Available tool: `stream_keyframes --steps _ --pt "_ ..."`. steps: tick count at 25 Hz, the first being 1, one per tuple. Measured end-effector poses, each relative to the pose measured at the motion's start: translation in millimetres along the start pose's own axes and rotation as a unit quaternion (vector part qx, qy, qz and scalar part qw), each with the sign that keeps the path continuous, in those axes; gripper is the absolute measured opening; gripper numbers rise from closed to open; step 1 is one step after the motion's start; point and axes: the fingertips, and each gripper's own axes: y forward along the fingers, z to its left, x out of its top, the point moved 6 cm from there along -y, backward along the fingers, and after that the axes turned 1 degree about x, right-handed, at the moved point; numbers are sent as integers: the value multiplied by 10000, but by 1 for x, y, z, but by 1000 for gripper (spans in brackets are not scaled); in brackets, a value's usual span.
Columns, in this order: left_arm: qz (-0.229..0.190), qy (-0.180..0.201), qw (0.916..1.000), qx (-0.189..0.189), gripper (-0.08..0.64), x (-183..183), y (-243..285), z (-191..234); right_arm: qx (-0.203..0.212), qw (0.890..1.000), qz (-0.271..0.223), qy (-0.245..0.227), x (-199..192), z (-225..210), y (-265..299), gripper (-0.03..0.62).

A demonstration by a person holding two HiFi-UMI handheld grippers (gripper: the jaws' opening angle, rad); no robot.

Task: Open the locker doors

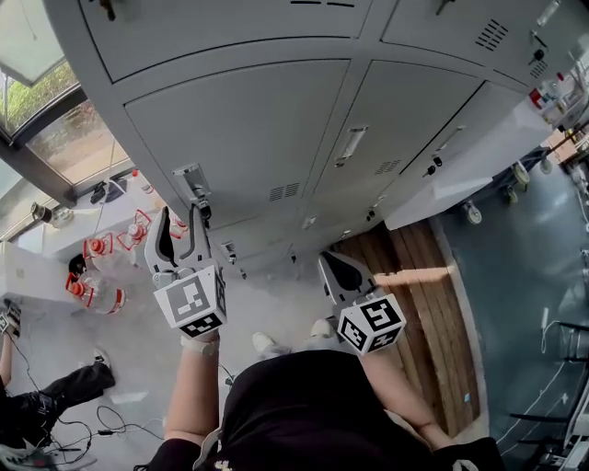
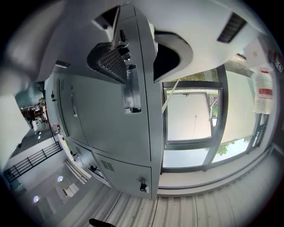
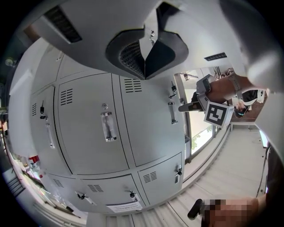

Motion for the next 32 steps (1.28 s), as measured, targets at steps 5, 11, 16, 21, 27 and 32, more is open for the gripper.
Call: stream_keyframes --steps 5,11,16,21,27,32 --pt "35 229 9992 325 232 6 12 -4 -35 10000 -89 28 7 -16 -4 28" --pt "133 289 9974 648 255 7 25 -3 10 9999 -90 79 6 -28 -6 28" --pt "174 396 9951 884 255 8 29 -2 80 9999 -90 85 8 -35 -5 28" --pt "192 302 9946 975 255 9 30 -2 148 9998 -48 113 6 -37 -1 28" --pt "203 222 9950 948 253 9 29 -2 227 9997 -22 122 5 -32 2 28" --pt "196 -23 9959 880 255 7 22 0 251 9996 12 133 1 -29 2 28"
